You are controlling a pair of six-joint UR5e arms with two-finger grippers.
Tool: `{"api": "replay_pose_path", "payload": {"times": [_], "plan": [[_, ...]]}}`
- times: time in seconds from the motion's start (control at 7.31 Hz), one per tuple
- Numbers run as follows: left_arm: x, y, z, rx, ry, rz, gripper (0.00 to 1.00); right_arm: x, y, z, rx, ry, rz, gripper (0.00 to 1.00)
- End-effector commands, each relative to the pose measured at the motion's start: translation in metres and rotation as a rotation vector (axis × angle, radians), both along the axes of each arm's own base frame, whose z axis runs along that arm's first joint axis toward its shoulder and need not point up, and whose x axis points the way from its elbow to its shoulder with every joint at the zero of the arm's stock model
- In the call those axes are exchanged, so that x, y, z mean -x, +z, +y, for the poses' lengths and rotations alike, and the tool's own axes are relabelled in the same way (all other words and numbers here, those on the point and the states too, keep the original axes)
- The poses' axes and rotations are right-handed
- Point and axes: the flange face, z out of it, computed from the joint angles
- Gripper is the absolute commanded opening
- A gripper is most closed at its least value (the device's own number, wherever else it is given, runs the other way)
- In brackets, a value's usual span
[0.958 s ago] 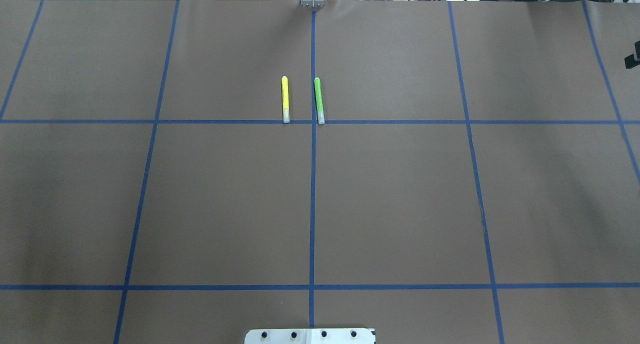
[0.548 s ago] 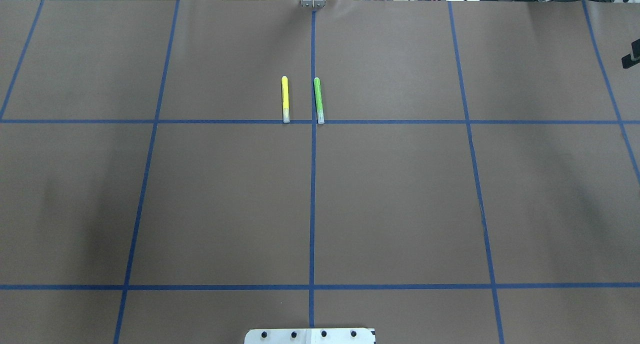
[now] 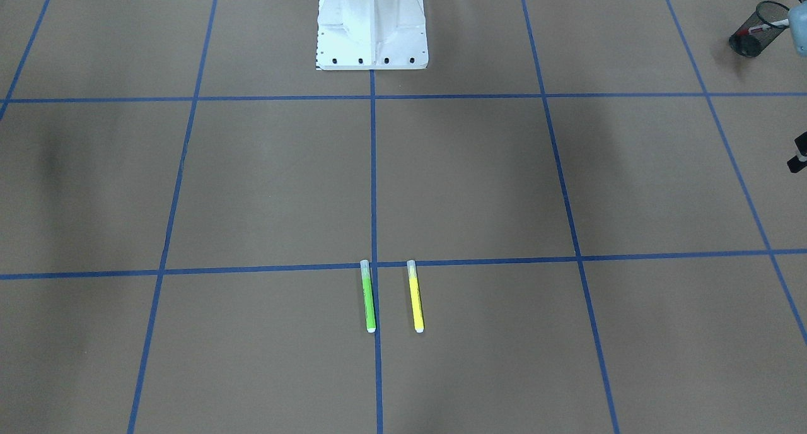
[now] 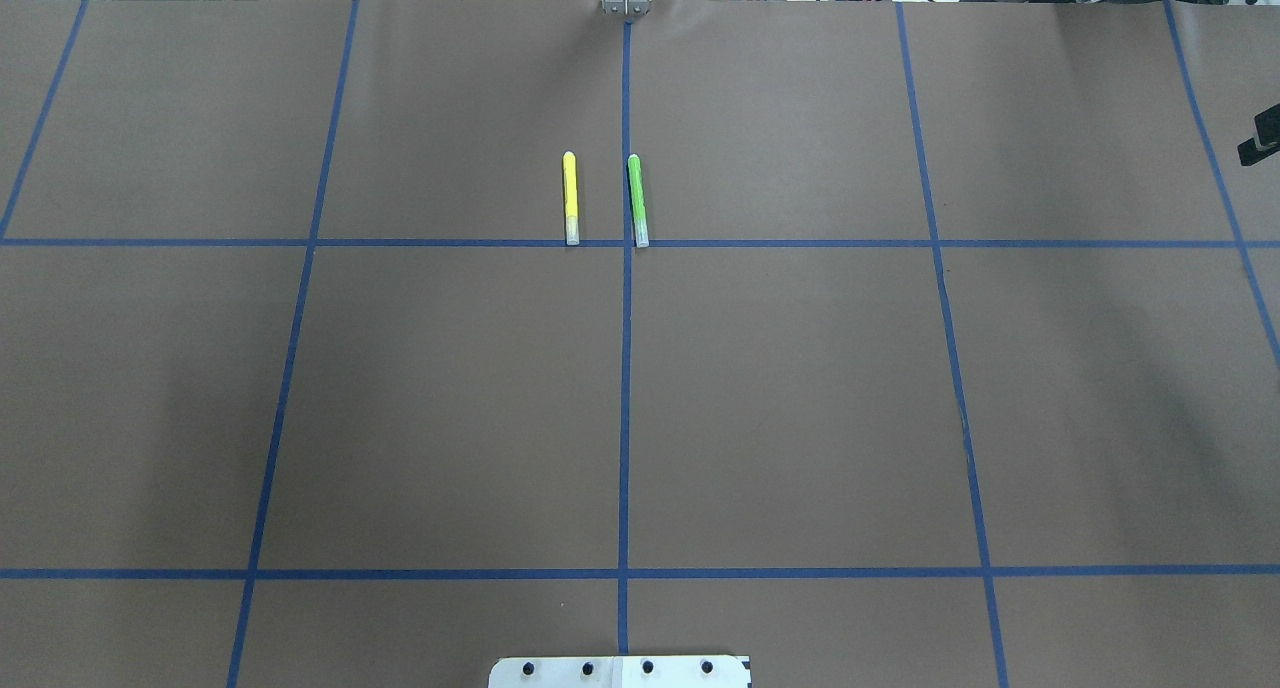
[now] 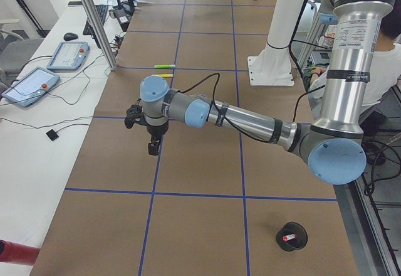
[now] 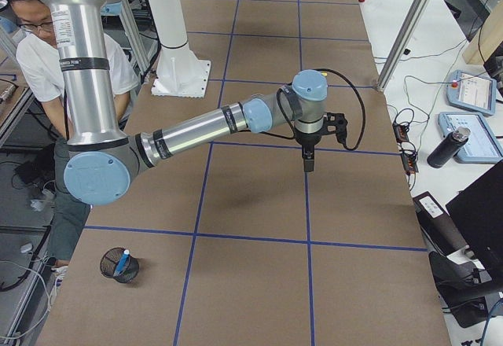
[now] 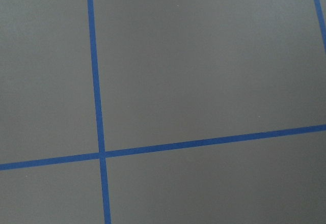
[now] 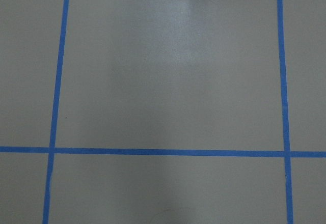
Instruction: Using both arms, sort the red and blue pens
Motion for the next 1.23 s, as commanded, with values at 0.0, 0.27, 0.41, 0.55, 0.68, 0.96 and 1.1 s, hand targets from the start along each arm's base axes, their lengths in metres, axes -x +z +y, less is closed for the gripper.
{"api": "replay_pose_path", "payload": {"times": [0.0,0.27,0.41,0.55,0.68,0.96,1.1], "plan": [[0.003,0.014,0.012,0.015,0.019,-0.003,0.99,-0.006,0.01,0.004,0.019,-0.036,0.019,1.0],[0.004,0.023,0.025,0.007,0.019,-0.004,0.99,-0.006,0.011,0.007,0.023,-0.037,0.016,1.0],[0.004,0.032,0.029,0.017,0.022,-0.004,0.99,-0.006,0.012,0.006,0.023,-0.037,0.016,1.0],[0.004,0.042,0.032,0.024,0.022,-0.003,0.99,-0.007,0.013,0.012,0.026,-0.039,0.006,1.0],[0.003,0.034,0.033,0.018,0.027,0.026,0.99,-0.007,0.011,0.013,0.023,-0.039,0.005,1.0],[0.004,0.012,0.049,-0.009,0.033,0.079,1.0,-0.011,0.001,0.028,-0.005,-0.035,0.009,1.0],[0.01,0.011,0.086,-0.012,0.03,0.07,1.0,-0.012,0.002,0.029,-0.001,-0.034,0.013,1.0]]}}
